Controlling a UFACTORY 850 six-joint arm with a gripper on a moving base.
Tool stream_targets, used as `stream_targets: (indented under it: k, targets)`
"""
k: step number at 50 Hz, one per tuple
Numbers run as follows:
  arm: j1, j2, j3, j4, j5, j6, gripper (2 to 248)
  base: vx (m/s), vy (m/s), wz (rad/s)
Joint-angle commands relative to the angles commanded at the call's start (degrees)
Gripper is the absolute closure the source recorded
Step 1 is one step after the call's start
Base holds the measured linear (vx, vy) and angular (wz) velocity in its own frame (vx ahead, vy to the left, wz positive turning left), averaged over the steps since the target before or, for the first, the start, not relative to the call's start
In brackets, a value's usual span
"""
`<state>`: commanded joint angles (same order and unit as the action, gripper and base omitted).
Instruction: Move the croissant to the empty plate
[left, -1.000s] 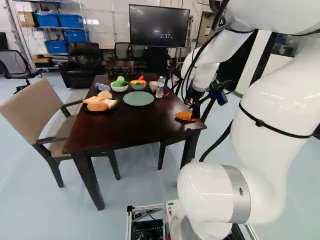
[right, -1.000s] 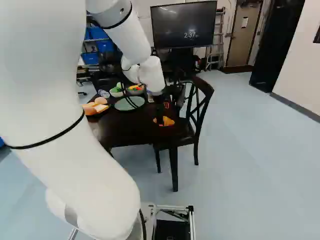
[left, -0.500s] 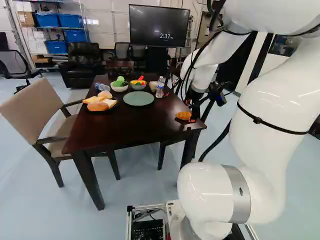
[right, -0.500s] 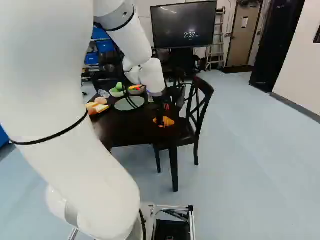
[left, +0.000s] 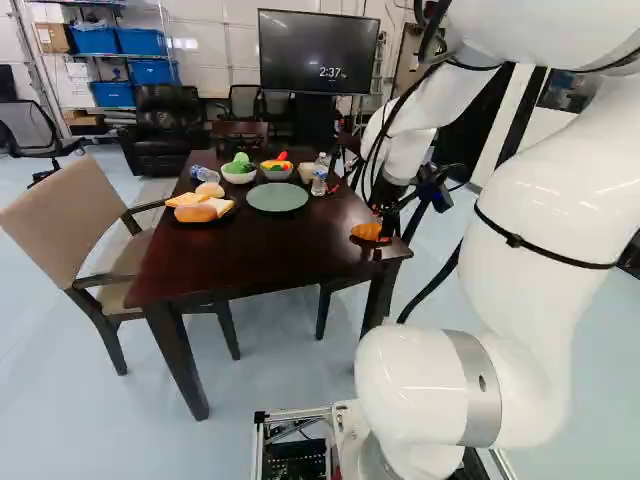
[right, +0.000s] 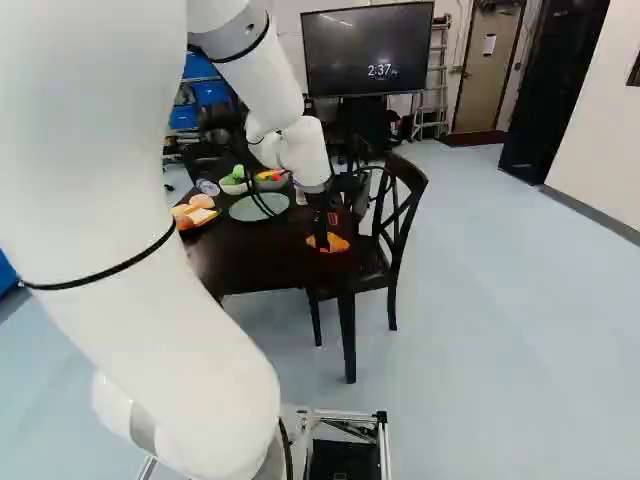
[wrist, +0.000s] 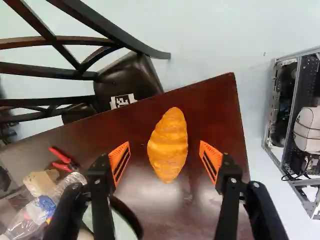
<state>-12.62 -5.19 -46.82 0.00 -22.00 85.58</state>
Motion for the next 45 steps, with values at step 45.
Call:
stream_targets:
  k: [45]
  targets:
    - [0.0, 0.0, 0.0, 0.0, 0.0, 0.0, 133, 0.000, 0.000, 0.000]
